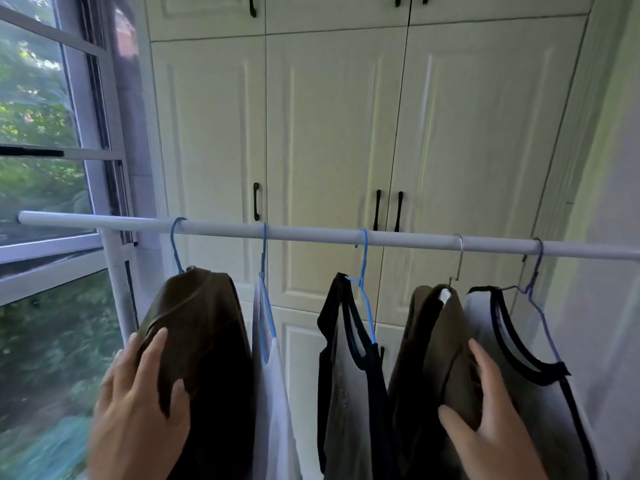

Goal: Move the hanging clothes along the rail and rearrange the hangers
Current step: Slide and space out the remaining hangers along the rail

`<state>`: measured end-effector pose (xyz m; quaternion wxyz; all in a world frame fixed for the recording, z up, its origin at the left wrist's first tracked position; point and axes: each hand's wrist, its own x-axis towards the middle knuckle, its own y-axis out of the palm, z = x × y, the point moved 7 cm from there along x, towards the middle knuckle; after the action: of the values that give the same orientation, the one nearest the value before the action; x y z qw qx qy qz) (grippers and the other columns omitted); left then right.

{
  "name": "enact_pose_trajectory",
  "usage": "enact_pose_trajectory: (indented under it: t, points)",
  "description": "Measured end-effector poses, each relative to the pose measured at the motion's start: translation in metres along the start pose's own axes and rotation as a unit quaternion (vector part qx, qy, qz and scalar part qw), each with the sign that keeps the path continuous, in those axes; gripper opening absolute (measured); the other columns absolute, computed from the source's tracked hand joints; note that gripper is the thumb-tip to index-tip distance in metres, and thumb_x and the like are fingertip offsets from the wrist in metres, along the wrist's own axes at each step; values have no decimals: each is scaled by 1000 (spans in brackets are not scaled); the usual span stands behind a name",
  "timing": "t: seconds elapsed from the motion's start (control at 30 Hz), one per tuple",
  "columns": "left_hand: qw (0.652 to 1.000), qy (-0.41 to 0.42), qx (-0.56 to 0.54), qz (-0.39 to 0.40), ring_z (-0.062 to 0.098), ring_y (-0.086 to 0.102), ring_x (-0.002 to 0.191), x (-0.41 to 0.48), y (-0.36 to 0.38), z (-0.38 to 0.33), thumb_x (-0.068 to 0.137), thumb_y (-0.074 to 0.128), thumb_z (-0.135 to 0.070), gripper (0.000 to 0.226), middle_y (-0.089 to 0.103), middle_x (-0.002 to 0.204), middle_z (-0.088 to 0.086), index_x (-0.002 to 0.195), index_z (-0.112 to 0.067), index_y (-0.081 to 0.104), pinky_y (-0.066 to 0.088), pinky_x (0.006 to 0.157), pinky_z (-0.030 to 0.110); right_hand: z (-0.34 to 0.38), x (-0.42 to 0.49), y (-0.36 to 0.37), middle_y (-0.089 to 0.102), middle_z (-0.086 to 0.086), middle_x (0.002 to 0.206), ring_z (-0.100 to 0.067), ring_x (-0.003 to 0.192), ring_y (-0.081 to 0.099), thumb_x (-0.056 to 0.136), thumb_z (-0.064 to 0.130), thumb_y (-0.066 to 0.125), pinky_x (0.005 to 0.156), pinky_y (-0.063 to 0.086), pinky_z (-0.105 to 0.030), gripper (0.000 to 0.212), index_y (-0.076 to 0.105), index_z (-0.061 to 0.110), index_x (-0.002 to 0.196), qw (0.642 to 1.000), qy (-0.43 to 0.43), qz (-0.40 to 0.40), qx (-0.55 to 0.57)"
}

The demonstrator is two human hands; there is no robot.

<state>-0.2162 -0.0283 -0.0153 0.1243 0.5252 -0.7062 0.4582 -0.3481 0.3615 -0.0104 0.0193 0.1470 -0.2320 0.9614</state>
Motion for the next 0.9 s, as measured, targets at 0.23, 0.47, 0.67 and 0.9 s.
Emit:
enact_pose_trajectory:
  t: [0.23, 0.47, 0.67, 0.9]
  points:
    - [997, 28, -29, 62, 50, 58, 122, 3, 15, 19, 64, 56, 25, 98, 43, 158, 9, 147, -27, 55, 55, 86, 61, -2, -18, 13, 44, 9, 151, -14, 131, 50, 88, 5, 64, 105, 44, -33, 85, 27, 46, 153, 999, 31, -13, -5]
    - [995, 42, -12, 85, 42, 58, 131, -23, 9, 27, 66, 51, 28, 102, 33, 165, 1, 150, -29, 49, 59, 75, 53, -10, -35, 6, 36, 15, 151, 3, 126, 37, 92, 4, 64, 102, 31, -20, 82, 29, 39, 157, 999, -7, -26, 23]
    - [994, 50, 26, 97, 49, 47, 136, -57, -8, 28, 74, 72, 12, 91, 32, 165, 14, 154, -22, 44, 46, 104, 64, 5, -67, -35, 45, 12, 152, 8, 138, 39, 89, 11, 71, 116, 38, -34, 75, 39, 38, 151, 987, -148, -64, -13]
    - [983, 126, 91, 102, 37, 42, 144, -102, -56, -40, 88, 49, -53, 75, 33, 165, 12, 157, -27, 36, 40, 116, 53, 106, -143, -143, 56, 0, 147, -25, 139, 52, 85, 47, 74, 109, 48, -53, 83, 35, 22, 155, 914, -365, 63, 164]
